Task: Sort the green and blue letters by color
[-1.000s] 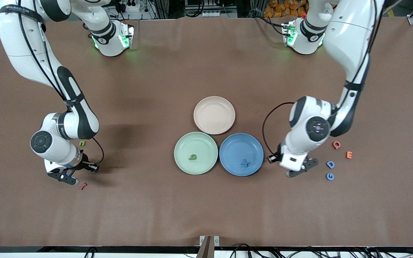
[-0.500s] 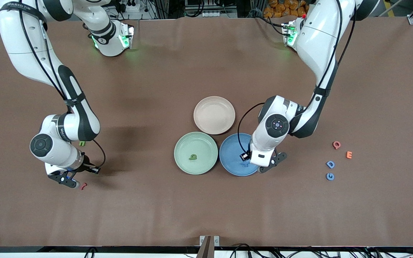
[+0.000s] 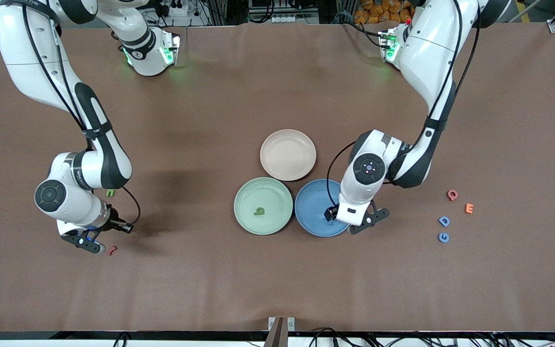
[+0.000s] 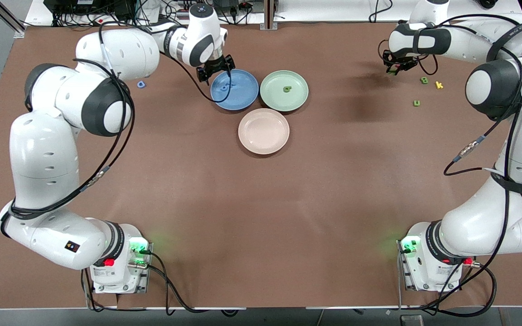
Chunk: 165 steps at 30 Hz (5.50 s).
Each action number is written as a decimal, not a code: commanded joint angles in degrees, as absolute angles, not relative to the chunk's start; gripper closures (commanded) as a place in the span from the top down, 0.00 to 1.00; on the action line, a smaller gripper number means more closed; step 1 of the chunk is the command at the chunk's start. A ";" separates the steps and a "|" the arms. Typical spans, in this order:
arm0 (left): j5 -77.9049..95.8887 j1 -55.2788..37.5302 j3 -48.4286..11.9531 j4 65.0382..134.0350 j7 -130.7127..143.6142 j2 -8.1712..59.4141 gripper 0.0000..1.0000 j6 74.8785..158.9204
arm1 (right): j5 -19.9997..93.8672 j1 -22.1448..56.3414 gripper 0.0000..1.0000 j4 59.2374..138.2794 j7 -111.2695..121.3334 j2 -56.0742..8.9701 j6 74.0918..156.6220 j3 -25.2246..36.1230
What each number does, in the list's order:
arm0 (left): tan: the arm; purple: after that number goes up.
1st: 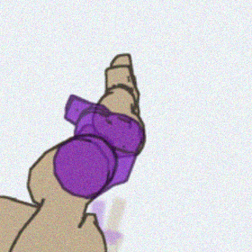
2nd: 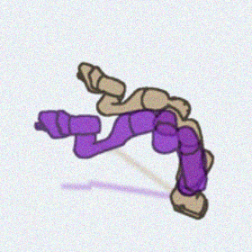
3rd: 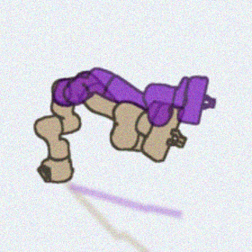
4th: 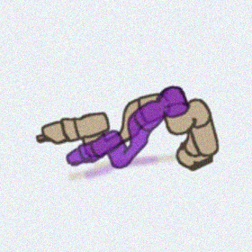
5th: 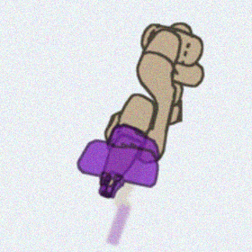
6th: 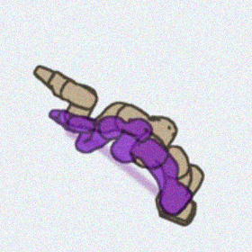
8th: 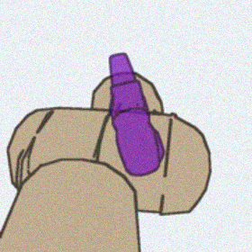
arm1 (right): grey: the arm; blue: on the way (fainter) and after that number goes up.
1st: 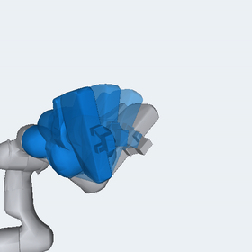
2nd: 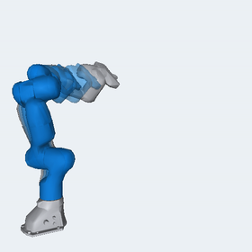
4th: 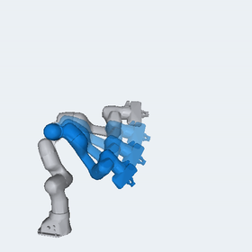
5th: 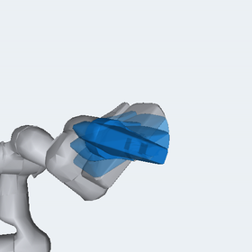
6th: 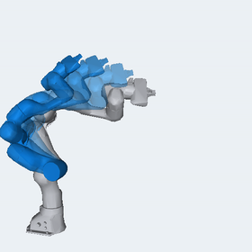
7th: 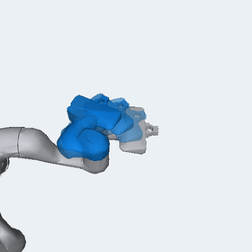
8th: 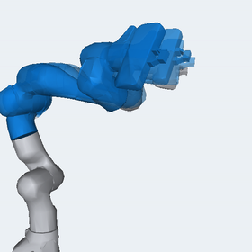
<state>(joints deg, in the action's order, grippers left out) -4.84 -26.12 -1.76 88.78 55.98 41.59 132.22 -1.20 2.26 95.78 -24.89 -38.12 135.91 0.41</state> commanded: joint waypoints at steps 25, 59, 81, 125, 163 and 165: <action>-5.28 -1.06 -2.28 93.51 15.55 37.80 1.00 122.17 | -0.79 4.22 0.00 87.89 -45.52 -35.07 123.31 -8.61; -3.52 1.67 -0.53 94.22 41.22 41.05 1.00 135.09 | -1.05 16.35 0.00 81.83 -62.31 -38.32 124.54 -8.70; -3.52 0.97 -0.70 99.05 42.54 40.25 1.00 139.31 | -1.41 23.55 0.00 81.74 -71.80 -42.71 135.26 -8.61; -3.43 -3.16 -0.53 97.82 49.47 38.67 0.09 138.69 | -6.42 29.53 1.00 78.84 -82.18 -46.58 134.12 -8.70; -2.99 -26.62 -0.97 93.78 83.58 37.27 0.09 138.78 | -5.98 17.94 1.00 79.63 -65.23 -32.70 112.51 -11.16; -3.08 -27.59 -0.88 93.78 84.28 37.44 0.09 138.87 | -5.98 16.01 1.00 80.15 -61.89 -31.73 110.58 -11.77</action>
<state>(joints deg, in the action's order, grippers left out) -3.90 -25.36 -1.62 94.50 82.47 37.10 138.98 -5.68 20.59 77.68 -68.36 -34.98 114.33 -9.46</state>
